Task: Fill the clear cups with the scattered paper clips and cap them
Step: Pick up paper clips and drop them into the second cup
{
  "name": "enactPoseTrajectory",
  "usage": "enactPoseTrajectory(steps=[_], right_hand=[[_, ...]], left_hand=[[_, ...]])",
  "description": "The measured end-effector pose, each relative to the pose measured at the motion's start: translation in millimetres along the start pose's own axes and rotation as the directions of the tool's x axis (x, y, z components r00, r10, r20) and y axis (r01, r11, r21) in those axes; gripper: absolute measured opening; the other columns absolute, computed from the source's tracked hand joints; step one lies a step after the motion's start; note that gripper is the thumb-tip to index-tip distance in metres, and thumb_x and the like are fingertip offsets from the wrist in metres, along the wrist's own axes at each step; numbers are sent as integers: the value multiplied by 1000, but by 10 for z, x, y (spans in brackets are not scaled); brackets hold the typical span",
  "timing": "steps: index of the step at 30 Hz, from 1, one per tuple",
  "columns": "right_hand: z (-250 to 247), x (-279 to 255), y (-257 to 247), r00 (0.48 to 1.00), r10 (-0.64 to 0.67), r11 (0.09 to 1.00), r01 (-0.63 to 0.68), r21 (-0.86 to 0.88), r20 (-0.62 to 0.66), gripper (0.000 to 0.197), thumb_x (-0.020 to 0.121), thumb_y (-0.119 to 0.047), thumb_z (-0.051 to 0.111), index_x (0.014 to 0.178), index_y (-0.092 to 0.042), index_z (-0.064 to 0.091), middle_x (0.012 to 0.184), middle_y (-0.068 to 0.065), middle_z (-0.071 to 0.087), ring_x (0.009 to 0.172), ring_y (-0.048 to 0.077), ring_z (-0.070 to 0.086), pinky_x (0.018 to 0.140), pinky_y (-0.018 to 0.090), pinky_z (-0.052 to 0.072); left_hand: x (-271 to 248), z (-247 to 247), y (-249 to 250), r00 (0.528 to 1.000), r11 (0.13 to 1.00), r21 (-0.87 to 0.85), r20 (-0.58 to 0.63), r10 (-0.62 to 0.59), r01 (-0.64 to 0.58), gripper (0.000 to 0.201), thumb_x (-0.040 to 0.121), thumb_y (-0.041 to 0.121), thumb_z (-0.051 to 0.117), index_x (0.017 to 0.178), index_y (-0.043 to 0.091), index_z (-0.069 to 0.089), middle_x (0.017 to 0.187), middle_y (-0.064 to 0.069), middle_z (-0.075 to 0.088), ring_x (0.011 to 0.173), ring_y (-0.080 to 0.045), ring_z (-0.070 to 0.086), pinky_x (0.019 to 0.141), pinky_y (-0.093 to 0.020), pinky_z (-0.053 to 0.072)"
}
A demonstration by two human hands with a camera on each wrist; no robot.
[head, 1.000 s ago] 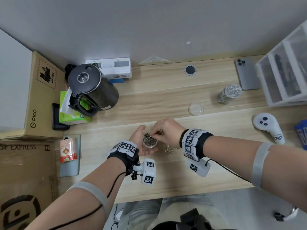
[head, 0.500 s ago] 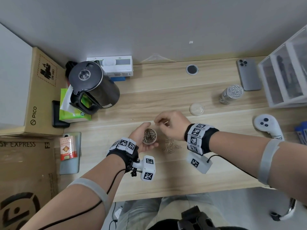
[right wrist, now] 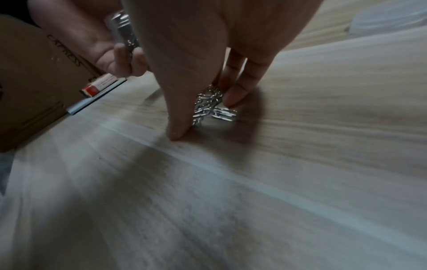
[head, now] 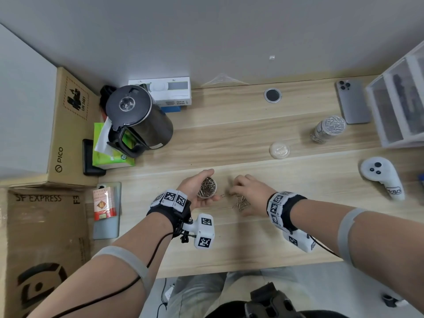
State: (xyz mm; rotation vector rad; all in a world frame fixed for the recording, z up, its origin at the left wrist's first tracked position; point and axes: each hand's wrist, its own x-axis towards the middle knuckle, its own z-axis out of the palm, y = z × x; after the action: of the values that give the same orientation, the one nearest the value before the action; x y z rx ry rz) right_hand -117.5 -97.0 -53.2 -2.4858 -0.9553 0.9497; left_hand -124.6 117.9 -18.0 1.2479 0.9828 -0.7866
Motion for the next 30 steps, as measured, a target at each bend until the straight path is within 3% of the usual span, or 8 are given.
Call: enactPoseTrajectory(steps=[4, 7, 12, 17, 20, 23, 26, 30], right_hand=[[20, 34, -12, 999, -31, 997, 34, 68, -35, 35, 81, -27, 74, 115, -23, 68, 113, 2, 52, 106, 22, 45, 94, 38, 44], [32, 28, -32, 998, -34, 995, 39, 96, -54, 20, 87, -21, 68, 106, -20, 73, 104, 4, 59, 104, 23, 49, 92, 37, 44], [-3, 34, -55, 999, 3, 994, 3, 114, -50, 15, 84, -10, 63, 95, -11, 73, 99, 7, 65, 98, 27, 59, 88, 38, 47], [-162, 48, -57, 982, 103, 977, -70, 202, -159, 13, 78, -10, 66, 87, -15, 75, 90, 1, 70, 83, 19, 63, 80, 30, 51], [-355, 61, -115, 947, 162, 942, -65, 329, -276, 11, 76, -9, 70, 83, -15, 77, 85, -1, 72, 77, 14, 63, 78, 25, 51], [-500, 97, -229, 937, 170, 892, -15, 451, -305, 9, 76, -9, 74, 81, -17, 76, 81, -7, 70, 75, 11, 65, 77, 27, 54], [-586, 124, -399, 953, 138, 859, 21, 511, -271, 9, 77, -15, 78, 85, -19, 76, 84, -8, 70, 78, 11, 66, 79, 27, 55], [-610, 151, -596, 976, 39, 913, 52, 404, -214, 8, 79, -17, 75, 86, -19, 76, 87, -3, 72, 82, 15, 65, 81, 32, 53]], left_hand=[[-8, -41, 9, 1000, 1000, 0, 7, 0, 0, 56, 84, 45, 74, 117, 3, 58, 86, -15, 69, 69, -34, 73, 50, -28, 52], [1, -57, -10, 1000, 1000, -13, 6, -7, 7, 58, 82, 48, 75, 117, 6, 58, 86, -14, 69, 70, -35, 73, 51, -28, 52], [16, -57, -43, 1000, 1000, -11, -1, -13, 13, 60, 80, 58, 72, 112, 9, 58, 78, -12, 71, 73, -35, 73, 54, -29, 52], [-57, 3, -12, 998, 997, -49, 26, -60, 61, 53, 97, 59, 43, 92, 8, 58, 70, -12, 68, 69, -36, 67, 58, -31, 45], [-78, 50, -3, 997, 997, -29, 38, -73, 74, 57, 99, 56, 35, 94, 5, 61, 80, -18, 70, 69, -35, 66, 60, -31, 46], [-76, 118, 4, 995, 996, 1, 40, -93, 93, 57, 99, 55, 33, 100, 6, 61, 94, -20, 70, 71, -36, 67, 61, -31, 49], [-89, 215, 29, 992, 994, 28, 54, -111, 109, 58, 100, 55, 32, 106, 6, 63, 89, -16, 70, 73, -35, 68, 61, -30, 52], [-118, 311, 53, 992, 994, -14, 61, -109, 110, 48, 100, 47, 38, 98, 9, 67, 79, -11, 70, 79, -30, 66, 82, -44, 59]])
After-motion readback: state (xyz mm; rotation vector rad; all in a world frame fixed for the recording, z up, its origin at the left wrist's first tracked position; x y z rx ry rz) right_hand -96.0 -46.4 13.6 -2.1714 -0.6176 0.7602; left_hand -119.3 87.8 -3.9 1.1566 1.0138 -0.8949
